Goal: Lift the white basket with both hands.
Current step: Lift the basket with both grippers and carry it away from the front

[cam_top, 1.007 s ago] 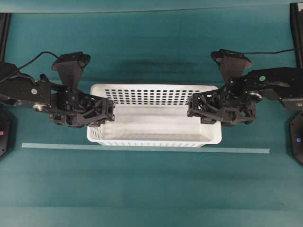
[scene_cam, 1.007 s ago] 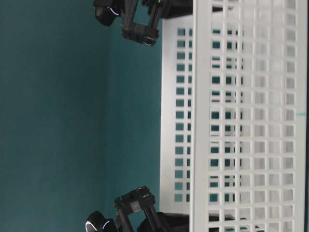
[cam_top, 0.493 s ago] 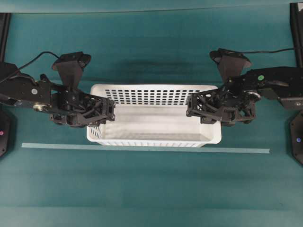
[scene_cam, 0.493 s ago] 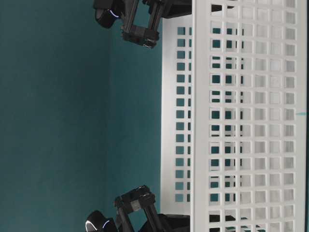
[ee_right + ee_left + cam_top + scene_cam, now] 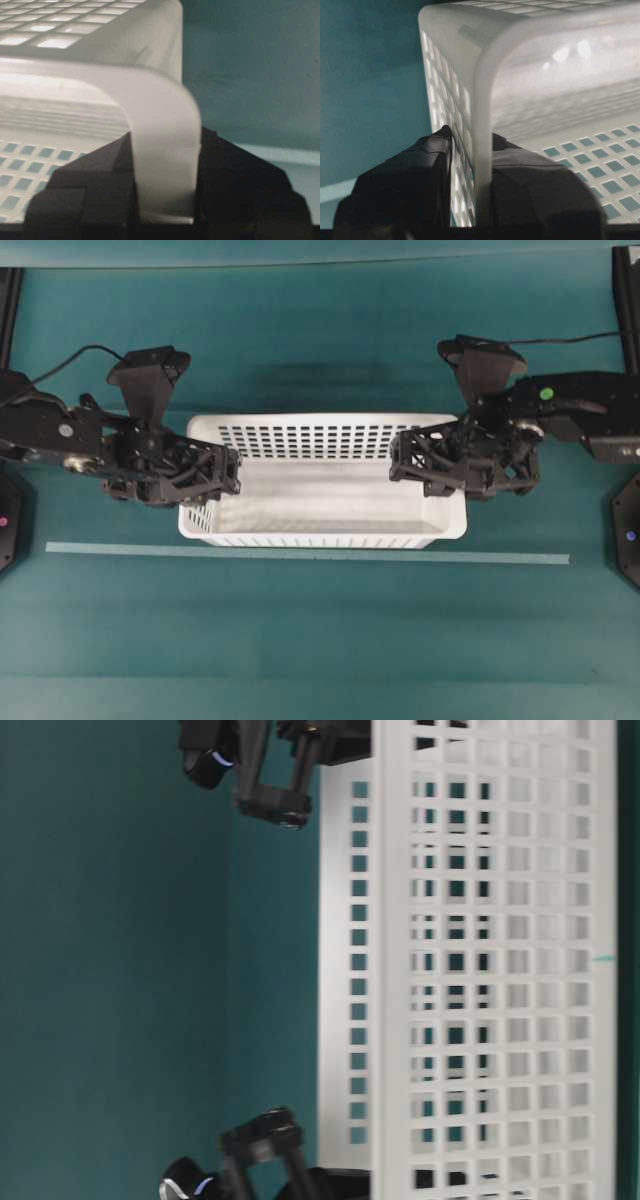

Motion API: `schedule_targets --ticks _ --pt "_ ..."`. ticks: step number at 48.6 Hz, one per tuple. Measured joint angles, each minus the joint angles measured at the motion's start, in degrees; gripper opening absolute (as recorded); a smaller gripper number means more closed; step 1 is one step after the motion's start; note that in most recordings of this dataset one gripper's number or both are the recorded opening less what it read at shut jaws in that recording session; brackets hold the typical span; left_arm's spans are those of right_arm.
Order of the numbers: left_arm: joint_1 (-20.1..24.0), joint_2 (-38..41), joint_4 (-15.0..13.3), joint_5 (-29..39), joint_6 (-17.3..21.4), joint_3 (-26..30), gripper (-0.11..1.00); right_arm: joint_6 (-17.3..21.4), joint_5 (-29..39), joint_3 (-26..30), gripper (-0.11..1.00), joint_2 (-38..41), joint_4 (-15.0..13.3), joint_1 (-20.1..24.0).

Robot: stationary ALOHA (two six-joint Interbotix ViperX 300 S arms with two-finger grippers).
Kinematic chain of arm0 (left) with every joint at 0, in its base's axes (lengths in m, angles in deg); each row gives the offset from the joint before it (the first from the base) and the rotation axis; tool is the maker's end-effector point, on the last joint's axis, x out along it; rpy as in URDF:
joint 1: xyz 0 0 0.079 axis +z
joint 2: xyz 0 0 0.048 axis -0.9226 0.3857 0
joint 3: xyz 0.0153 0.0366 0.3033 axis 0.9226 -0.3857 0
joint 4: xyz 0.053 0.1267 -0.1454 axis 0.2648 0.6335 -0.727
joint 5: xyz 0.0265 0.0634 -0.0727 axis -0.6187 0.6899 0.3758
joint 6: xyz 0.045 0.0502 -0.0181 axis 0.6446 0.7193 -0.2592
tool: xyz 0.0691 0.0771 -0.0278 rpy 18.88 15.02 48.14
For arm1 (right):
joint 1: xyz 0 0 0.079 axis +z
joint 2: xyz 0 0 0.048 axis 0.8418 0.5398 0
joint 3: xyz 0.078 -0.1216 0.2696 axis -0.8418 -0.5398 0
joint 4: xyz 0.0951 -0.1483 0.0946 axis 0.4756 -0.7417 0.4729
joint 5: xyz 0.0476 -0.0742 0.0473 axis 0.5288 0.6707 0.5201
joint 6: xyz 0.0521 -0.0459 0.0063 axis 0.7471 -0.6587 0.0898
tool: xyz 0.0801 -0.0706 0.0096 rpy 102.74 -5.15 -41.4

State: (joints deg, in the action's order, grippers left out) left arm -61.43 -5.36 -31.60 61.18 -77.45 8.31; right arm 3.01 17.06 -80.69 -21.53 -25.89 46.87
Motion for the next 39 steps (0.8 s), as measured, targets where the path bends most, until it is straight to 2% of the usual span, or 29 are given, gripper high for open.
schedule_targets --ticks 11,18,28,39 --pt "-0.1 -5.0 0.0 6.4 0.0 4.2 0.08 0.2 14.9 7.4 0.19 -2.1 0.0 0.0" --pt "0.2 -8.3 0.0 11.0 0.8 7.4 0.08 0.4 18.7 10.5 0.19 -4.0 0.0 -0.1" --pt "0.5 -12.6 0.0 21.2 2.8 13.2 0.08 0.7 21.8 15.9 0.19 -7.0 0.0 -0.1" --pt "0.5 -15.1 0.0 25.1 2.9 17.4 0.08 0.8 27.4 22.7 0.19 -8.9 0.0 0.3"
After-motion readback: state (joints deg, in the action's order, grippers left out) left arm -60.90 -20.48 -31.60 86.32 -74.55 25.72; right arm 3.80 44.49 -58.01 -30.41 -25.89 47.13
